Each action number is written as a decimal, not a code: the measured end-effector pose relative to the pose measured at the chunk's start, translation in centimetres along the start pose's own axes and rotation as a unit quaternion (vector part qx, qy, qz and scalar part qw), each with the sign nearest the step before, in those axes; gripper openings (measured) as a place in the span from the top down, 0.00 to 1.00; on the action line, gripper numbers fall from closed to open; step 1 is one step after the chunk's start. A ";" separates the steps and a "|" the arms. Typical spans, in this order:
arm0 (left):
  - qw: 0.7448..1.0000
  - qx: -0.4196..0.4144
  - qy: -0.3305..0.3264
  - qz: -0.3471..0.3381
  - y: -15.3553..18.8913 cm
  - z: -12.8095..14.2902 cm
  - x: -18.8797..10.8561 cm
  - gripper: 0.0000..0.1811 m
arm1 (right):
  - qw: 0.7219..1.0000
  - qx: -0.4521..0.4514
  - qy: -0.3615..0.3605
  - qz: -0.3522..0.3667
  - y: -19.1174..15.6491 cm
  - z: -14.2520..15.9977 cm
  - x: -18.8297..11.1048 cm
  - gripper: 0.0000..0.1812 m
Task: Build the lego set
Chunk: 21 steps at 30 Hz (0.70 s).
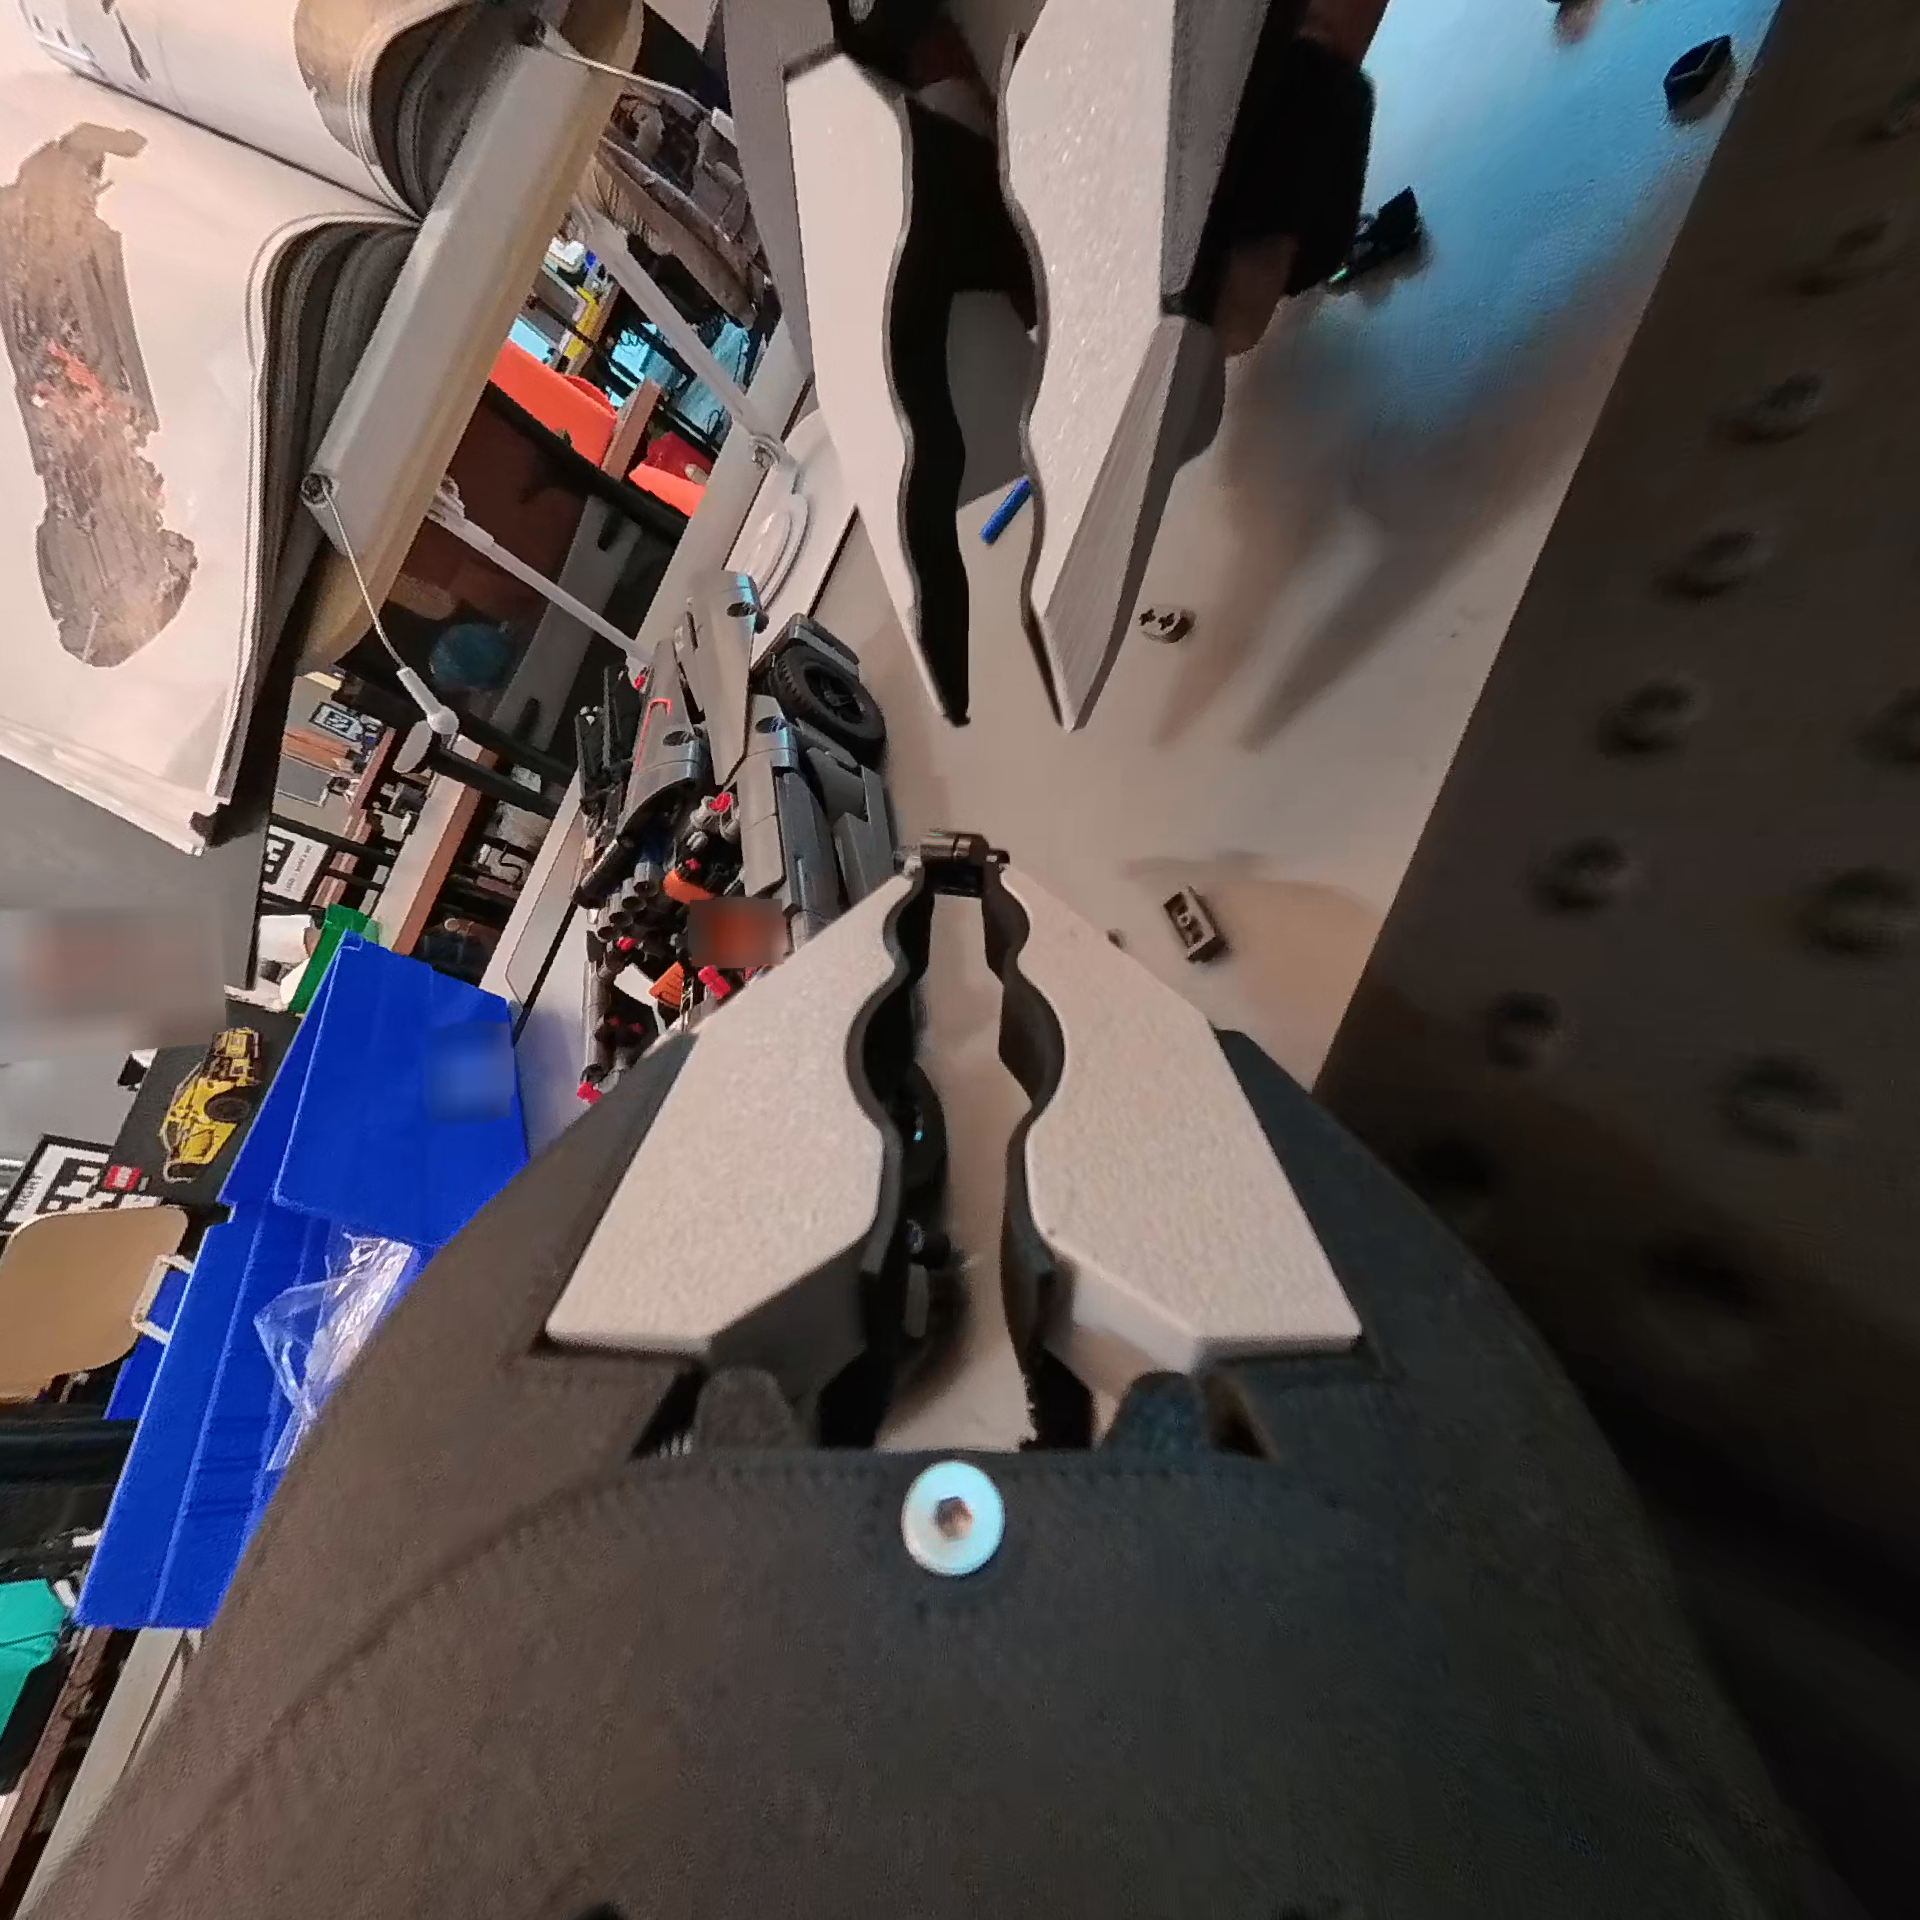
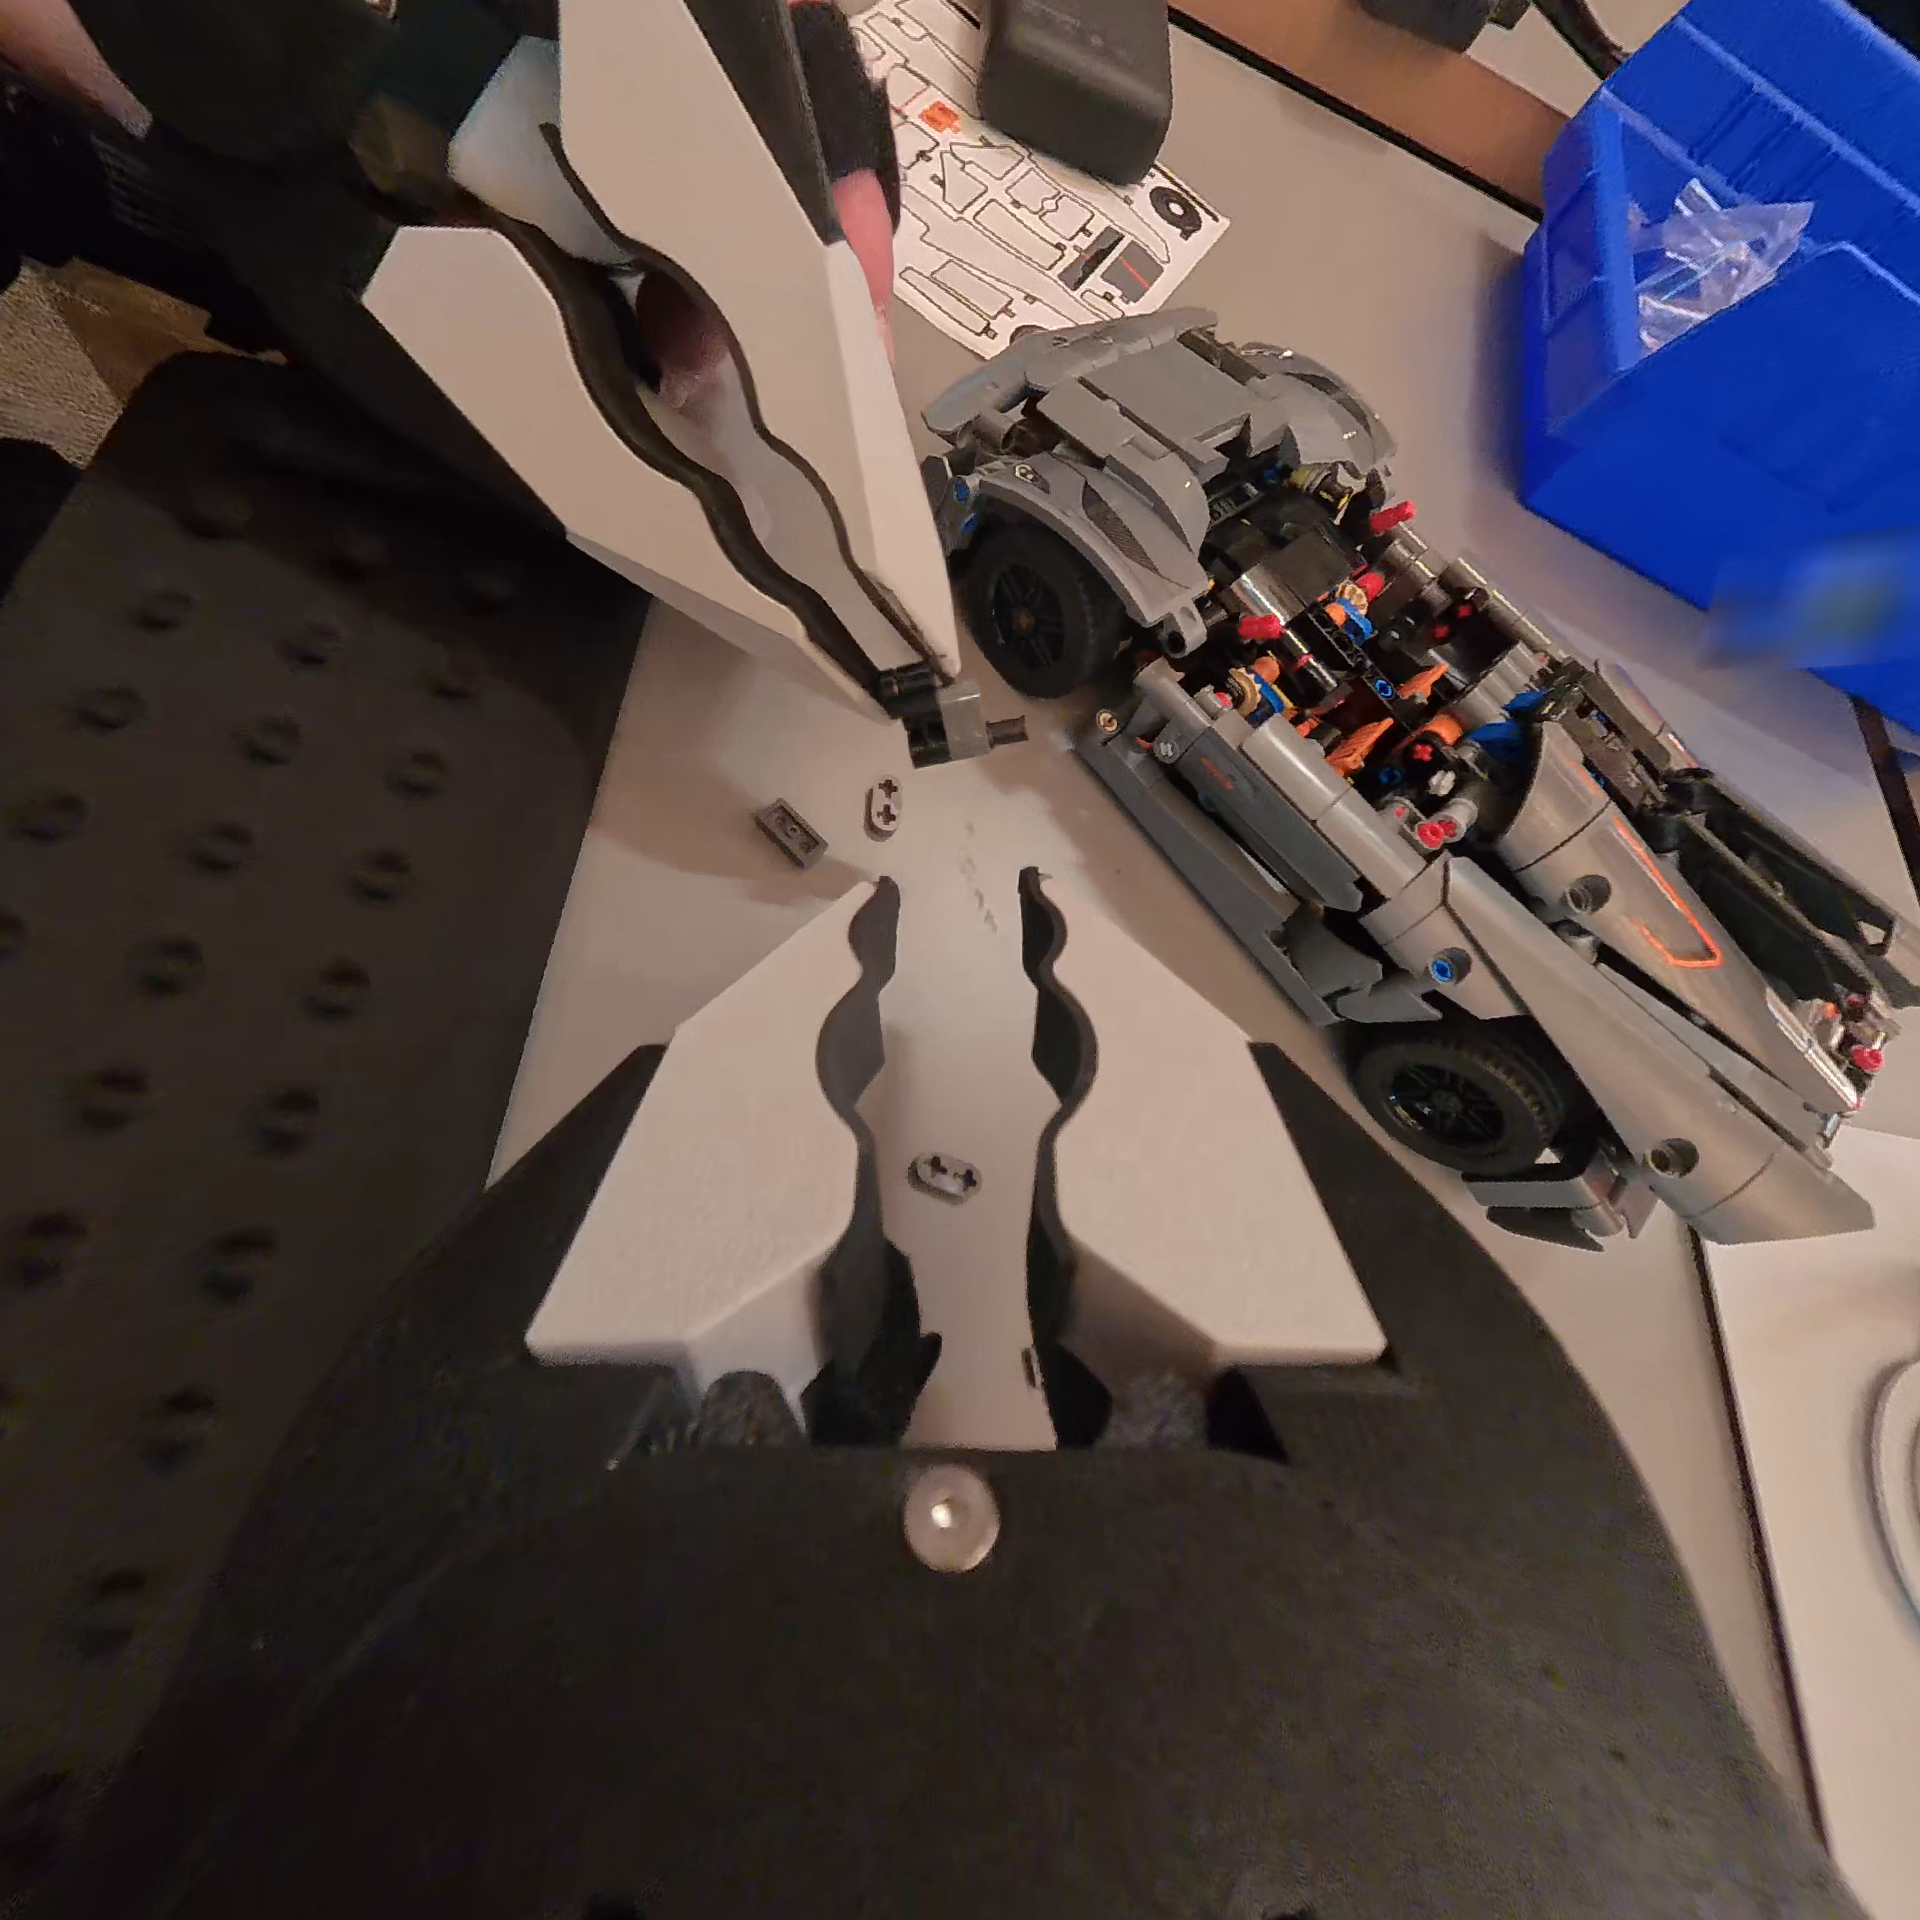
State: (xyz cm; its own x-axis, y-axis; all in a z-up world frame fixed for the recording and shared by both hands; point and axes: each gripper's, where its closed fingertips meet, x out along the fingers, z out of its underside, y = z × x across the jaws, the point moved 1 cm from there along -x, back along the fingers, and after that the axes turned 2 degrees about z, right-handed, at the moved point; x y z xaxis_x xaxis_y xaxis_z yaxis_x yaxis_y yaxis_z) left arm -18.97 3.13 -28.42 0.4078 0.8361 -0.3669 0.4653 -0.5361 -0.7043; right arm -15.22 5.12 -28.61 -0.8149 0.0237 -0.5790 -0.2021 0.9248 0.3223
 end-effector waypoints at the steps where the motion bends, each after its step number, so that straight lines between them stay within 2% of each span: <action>1: 1.000 -0.002 -0.002 0.000 0.0 0.1 0.0 0.96 | 1.000 -0.003 0.000 0.001 0.0 0.0 -0.1 0.88; 21: 0.999 -0.027 -0.020 -0.003 -0.6 0.9 0.5 0.96 | 1.000 -0.022 -0.003 -0.001 -0.4 0.0 -0.6 0.89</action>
State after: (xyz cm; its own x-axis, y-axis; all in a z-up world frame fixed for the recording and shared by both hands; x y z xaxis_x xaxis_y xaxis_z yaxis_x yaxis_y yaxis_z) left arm -19.78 3.92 -28.75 0.3732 0.8432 -0.3870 0.5109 -0.5349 -0.6729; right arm -14.63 4.77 -28.35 -0.8113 0.0243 -0.5842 -0.2270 0.9076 0.3530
